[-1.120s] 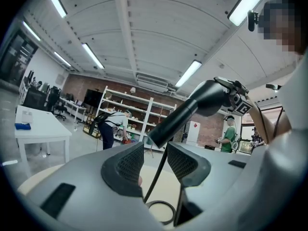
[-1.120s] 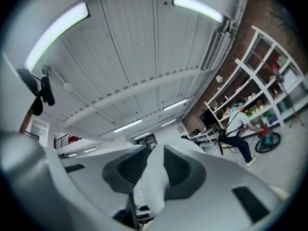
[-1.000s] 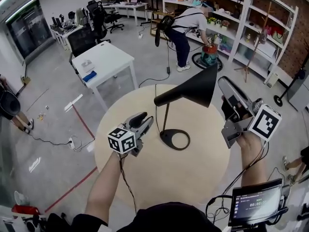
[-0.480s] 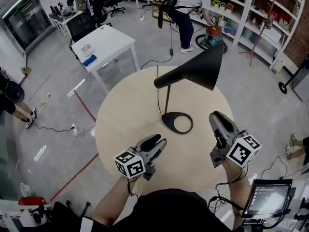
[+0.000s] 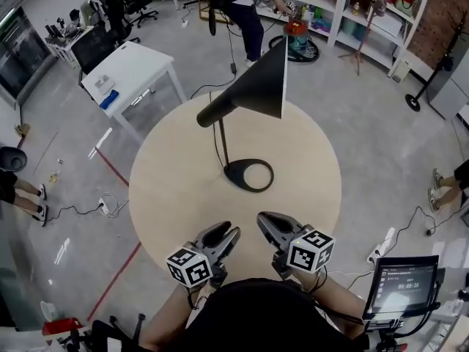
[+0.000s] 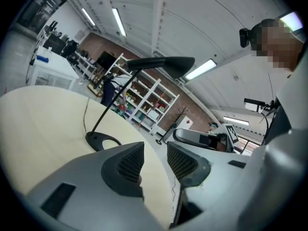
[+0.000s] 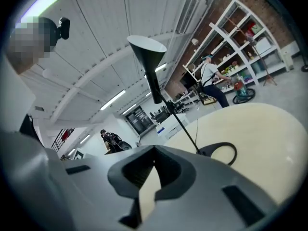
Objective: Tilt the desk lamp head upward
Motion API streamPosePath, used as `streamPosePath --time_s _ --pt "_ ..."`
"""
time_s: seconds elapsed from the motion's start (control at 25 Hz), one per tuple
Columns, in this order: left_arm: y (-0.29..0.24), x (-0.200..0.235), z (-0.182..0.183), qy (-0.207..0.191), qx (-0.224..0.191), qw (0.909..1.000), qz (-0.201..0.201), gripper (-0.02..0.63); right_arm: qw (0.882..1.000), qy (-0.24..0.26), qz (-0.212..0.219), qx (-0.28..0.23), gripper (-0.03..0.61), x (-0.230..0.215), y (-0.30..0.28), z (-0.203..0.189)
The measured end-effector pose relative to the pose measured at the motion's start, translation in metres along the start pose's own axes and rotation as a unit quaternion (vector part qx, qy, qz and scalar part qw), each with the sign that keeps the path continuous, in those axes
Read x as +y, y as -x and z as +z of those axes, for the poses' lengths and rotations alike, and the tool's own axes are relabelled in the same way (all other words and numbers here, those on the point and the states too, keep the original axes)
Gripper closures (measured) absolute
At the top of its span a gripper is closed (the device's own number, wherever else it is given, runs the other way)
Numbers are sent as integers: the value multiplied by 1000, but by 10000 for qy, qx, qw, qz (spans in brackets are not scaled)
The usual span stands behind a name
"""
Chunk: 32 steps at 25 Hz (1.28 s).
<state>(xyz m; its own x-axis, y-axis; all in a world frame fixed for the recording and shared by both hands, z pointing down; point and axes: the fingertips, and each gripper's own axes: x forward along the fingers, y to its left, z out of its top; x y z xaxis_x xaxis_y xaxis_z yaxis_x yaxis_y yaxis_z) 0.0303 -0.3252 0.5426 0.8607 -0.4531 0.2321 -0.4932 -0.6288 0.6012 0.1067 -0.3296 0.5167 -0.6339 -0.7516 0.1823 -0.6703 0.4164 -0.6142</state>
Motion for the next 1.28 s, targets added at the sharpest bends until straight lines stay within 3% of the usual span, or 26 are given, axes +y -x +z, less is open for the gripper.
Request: streamPosePath --time_s 0.28,0.52,0.8,1.28 --pt "-4 -8 -23 54 239 9997 -79 457 9991 332 -136 228 574 2 -1 -32" --pt "-8 -28 -29 -168 340 9993 -63 457 9977 582 -198 298 574 6 15 -28" --pt "-14 -36 -25 -157 355 9992 -109 457 9929 1065 -241 474 575 13 16 -24" --pt "-14 -37 -39 -113 431 9990 6 457 9938 950 -173 546 574 10 21 -32"
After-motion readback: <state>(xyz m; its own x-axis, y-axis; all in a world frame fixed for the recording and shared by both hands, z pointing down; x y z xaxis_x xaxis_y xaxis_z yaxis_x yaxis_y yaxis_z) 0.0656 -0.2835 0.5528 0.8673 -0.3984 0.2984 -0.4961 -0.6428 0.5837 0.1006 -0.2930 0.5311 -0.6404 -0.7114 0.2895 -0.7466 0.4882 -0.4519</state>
